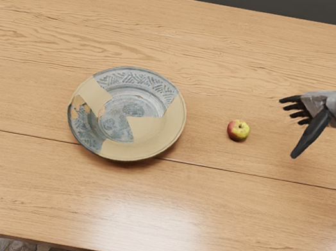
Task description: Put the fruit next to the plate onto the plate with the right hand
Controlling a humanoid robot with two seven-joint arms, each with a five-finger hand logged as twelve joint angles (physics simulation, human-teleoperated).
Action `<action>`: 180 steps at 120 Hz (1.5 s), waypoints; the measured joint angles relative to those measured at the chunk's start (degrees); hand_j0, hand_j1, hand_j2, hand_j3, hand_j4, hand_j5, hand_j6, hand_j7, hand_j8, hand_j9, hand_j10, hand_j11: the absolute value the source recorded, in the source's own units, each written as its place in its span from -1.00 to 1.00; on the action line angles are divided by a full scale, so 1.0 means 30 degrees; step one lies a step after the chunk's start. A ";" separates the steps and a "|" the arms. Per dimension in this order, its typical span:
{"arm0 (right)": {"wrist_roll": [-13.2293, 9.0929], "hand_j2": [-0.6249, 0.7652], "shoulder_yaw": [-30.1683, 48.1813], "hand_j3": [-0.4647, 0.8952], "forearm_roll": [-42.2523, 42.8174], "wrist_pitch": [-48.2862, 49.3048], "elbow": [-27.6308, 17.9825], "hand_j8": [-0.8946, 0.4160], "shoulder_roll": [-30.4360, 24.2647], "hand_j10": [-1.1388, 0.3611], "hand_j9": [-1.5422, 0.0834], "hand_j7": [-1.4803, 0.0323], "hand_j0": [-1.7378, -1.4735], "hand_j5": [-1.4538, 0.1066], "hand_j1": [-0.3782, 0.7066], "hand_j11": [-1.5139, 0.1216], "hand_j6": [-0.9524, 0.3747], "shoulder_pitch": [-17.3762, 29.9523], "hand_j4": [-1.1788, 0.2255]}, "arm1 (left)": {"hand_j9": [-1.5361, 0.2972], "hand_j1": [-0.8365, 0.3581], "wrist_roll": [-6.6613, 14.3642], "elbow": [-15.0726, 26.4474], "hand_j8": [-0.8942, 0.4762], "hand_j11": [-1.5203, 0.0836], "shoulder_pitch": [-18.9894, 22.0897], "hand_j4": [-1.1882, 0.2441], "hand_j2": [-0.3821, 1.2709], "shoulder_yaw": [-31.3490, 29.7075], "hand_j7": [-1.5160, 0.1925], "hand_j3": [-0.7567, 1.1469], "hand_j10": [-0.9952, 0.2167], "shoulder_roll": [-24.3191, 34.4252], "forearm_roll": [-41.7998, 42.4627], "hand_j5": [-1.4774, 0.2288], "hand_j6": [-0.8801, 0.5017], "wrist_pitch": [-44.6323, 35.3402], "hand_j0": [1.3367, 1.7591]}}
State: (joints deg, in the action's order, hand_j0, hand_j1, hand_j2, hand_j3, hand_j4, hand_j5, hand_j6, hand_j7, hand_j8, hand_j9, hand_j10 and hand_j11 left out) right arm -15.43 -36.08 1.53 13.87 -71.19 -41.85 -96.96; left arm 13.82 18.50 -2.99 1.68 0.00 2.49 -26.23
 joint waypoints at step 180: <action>-0.6522 -0.15 -0.0037 -0.32 0.6762 -1.4436 -0.1953 0.08 0.9871 0.27 0.60 0.63 -0.40 0.55 -0.53 0.55 0.15 0.1209 0.41 | 0.68 0.98 0.0000 -0.0004 0.30 0.90 0.0000 0.66 -0.54 -0.0001 0.77 -0.20 0.64 0.0000 0.0005 0.73 0.27 -0.0004 0.52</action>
State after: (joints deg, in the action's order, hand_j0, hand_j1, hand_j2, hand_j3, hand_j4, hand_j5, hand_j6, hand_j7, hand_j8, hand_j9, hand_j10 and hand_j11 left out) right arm -35.00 -36.19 21.82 -29.44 -77.05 -12.24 -93.33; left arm 13.82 18.49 -2.99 1.67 0.00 2.51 -26.24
